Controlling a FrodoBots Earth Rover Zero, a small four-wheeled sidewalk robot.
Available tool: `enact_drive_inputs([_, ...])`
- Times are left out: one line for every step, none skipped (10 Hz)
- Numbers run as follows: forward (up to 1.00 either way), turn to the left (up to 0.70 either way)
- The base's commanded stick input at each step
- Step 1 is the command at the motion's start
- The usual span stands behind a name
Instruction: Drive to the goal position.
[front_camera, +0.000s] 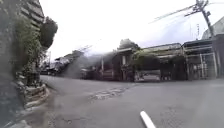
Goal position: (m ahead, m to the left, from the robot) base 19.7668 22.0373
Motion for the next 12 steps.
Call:
enact_drive_inputs([0.0, 0.0])
enact_drive_inputs([0.0, 0.0])
enact_drive_inputs([0.0, 0.0])
enact_drive_inputs([0.41, 0.0])
enact_drive_inputs([0.66, 0.0])
enact_drive_inputs([0.7, 0.0])
enact_drive_inputs([0.7, 0.0])
enact_drive_inputs([0.7, 0.0])
enact_drive_inputs([0.7, 0.0])
enact_drive_inputs([0.7, 0.0])
enact_drive_inputs([0.7, 0.0])
enact_drive_inputs([0.7, 0.0])
